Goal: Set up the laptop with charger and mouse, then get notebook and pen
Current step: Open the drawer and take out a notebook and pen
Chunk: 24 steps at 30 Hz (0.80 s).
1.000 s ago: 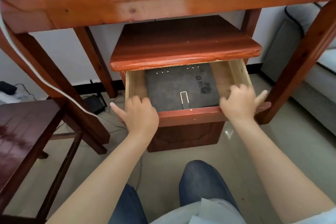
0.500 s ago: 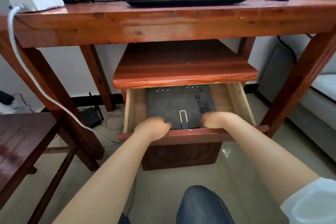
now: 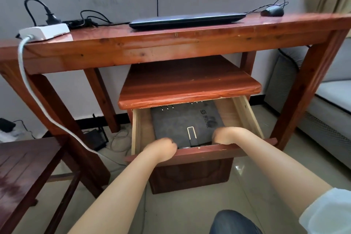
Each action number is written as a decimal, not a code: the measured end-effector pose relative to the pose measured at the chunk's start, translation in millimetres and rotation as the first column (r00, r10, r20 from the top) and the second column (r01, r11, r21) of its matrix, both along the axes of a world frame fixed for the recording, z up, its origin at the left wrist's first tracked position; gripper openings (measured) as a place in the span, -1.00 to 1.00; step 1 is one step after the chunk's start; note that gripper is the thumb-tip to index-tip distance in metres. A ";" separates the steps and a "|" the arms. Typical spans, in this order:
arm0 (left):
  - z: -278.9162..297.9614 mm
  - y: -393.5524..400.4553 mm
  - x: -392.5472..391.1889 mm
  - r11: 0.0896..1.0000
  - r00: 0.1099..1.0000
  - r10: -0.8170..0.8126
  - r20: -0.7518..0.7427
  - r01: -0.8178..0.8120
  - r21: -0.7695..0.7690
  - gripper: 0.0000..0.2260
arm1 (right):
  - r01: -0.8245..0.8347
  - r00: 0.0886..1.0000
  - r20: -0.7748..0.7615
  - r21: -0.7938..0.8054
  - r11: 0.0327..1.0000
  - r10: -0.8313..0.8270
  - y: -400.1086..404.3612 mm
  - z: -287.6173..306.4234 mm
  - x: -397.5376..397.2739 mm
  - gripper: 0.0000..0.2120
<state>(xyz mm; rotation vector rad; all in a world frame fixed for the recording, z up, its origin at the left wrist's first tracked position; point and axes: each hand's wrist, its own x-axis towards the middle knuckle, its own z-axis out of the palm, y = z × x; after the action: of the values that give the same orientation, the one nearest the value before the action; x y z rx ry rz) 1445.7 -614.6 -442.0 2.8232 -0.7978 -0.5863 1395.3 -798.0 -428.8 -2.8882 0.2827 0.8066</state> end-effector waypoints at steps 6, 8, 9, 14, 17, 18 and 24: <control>3.3 -8.9 9.6 0.997 0.996 0.060 -0.064 -0.057 0.056 -0.68 | 0.005 0.975 0.222 0.102 0.995 -0.028 -22.5 7.4 -6.5 -0.82; 2.3 -15.4 19.7 0.988 0.989 0.145 -0.031 -0.143 0.066 -0.62 | 0.085 0.944 0.309 0.126 0.988 -0.120 -32.7 4.2 -5.1 -0.81; 0.9 -17.5 24.1 0.975 0.977 0.213 -0.014 -0.211 0.075 -0.56 | 0.145 0.930 0.322 0.126 0.981 -0.179 -35.8 1.0 -2.7 -0.77; -11.7 -28.8 37.9 0.933 0.927 0.359 -0.112 -0.356 0.047 -0.27 | 0.319 0.919 0.185 0.174 0.932 -0.349 -25.5 -20.8 21.6 -0.62; -13.7 -29.7 39.9 0.913 0.902 0.406 -0.149 -0.407 0.022 -0.12 | 0.375 0.877 0.223 0.241 0.895 -0.426 -21.8 -26.8 32.7 -0.66; -13.1 -28.5 40.6 0.911 0.899 0.408 -0.159 -0.412 0.006 -0.06 | 0.393 0.860 0.235 0.263 0.881 -0.453 -22.9 -27.3 33.7 -0.67; -5.9 -17.7 39.9 0.913 0.907 0.386 -0.169 -0.402 -0.071 0.08 | 0.484 0.786 0.237 0.337 0.807 -0.571 -26.9 -22.6 27.7 -0.66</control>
<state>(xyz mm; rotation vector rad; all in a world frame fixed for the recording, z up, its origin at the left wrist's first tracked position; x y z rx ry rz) 1485.5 -632.3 -447.8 2.6886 -0.2080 -0.6579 1422.9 -825.0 -451.4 -2.4317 0.8376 0.2290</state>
